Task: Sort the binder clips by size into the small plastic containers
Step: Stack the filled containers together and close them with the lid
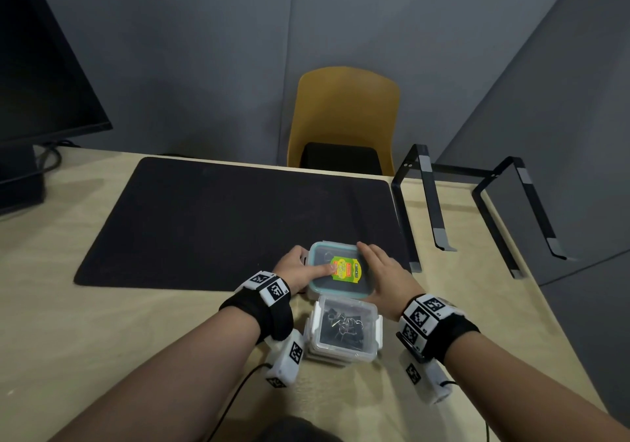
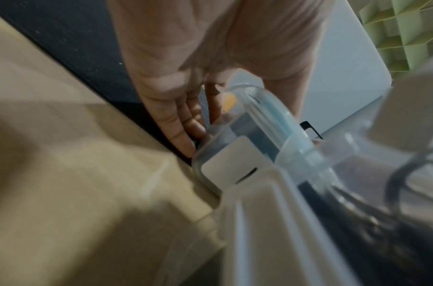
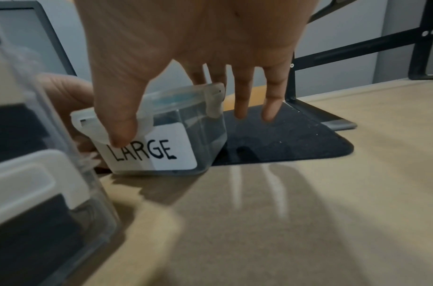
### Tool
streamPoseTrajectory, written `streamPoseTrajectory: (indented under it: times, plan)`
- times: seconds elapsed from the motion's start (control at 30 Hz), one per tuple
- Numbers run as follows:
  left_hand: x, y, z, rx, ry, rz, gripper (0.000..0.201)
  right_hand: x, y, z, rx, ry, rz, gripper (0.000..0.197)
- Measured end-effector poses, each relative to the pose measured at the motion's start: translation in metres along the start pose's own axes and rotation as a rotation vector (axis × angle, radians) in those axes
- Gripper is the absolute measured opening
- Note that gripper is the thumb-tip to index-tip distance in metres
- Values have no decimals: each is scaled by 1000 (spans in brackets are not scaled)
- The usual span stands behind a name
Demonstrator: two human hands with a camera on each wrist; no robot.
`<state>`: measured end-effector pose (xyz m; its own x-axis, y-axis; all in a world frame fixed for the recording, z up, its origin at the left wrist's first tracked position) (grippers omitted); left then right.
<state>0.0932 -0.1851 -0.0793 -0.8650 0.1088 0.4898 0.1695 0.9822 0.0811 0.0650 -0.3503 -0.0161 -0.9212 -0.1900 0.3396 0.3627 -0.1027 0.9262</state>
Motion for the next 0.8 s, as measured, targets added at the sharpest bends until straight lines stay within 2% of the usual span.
streamPoseTrajectory:
  times: [0.3, 0.67, 0.8]
  plan:
    - [3, -1, -1, -13, -14, -3, 51, -10, 10, 11, 203, 22, -10, 115]
    - [7, 0, -2, 3, -2, -14, 53, -15, 9, 20, 329, 2, -7, 111]
    - [10, 1, -4, -16, -13, -7, 55, -22, 10, 30, 361, 65, 20, 106]
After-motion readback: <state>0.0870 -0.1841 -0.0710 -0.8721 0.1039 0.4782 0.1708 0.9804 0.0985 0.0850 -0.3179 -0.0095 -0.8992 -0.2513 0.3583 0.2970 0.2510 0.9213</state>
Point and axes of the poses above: each hand's wrist, its own x-axis away from the middle knuckle, its own y-axis out of the back of the hand, z = x × y, the point moved 10 cm from there along -x, towards the middle knuckle, and after that the axes turned 9 degrees about x, right-handed, at the moved point
